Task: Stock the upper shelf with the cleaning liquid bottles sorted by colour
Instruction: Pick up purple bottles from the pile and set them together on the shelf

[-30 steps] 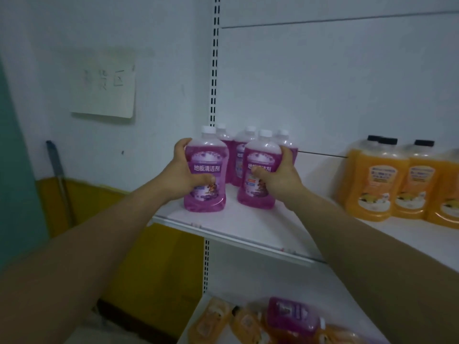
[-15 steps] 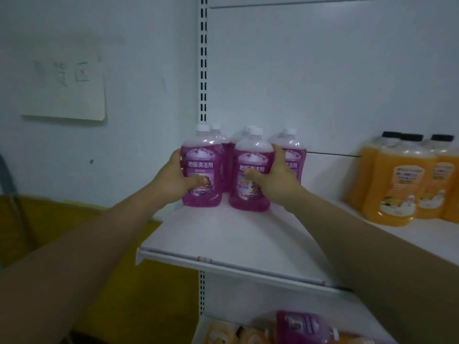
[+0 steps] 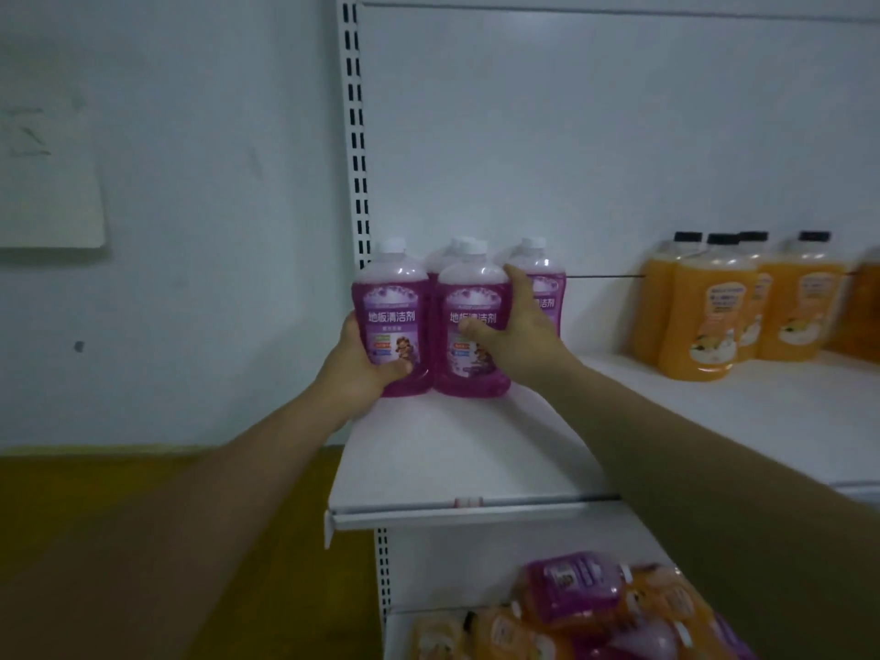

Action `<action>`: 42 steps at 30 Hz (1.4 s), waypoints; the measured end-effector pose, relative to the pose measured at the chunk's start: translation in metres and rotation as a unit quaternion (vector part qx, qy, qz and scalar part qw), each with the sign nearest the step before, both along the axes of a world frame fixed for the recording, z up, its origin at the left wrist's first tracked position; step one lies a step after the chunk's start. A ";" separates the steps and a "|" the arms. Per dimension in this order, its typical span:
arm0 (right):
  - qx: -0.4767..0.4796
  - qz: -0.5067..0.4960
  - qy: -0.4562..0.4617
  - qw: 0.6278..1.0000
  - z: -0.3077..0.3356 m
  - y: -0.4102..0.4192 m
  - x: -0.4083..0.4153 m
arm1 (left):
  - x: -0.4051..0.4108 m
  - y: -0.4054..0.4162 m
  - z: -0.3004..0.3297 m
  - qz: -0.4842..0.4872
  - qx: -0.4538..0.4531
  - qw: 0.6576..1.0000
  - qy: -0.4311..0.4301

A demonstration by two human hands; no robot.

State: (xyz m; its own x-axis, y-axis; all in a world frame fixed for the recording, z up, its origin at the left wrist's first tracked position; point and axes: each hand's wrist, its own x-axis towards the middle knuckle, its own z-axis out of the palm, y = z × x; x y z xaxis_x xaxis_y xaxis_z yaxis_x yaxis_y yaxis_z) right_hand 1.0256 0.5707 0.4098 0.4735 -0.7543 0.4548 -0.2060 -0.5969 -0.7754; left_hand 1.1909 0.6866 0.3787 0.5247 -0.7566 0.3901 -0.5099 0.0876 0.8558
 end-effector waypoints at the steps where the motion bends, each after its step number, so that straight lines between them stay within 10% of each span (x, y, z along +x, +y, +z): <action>1: -0.022 -0.013 0.007 1.000 0.002 -0.001 0.001 | 0.000 -0.001 -0.001 0.000 0.000 1.000 0.000; 22: -0.145 0.011 0.123 0.982 0.011 -0.021 -0.008 | -0.035 0.034 0.031 0.102 0.138 0.980 -0.105; 42: -0.144 -0.087 0.302 0.938 -0.033 0.127 -0.183 | -0.197 0.160 -0.016 -0.118 0.297 0.886 -0.336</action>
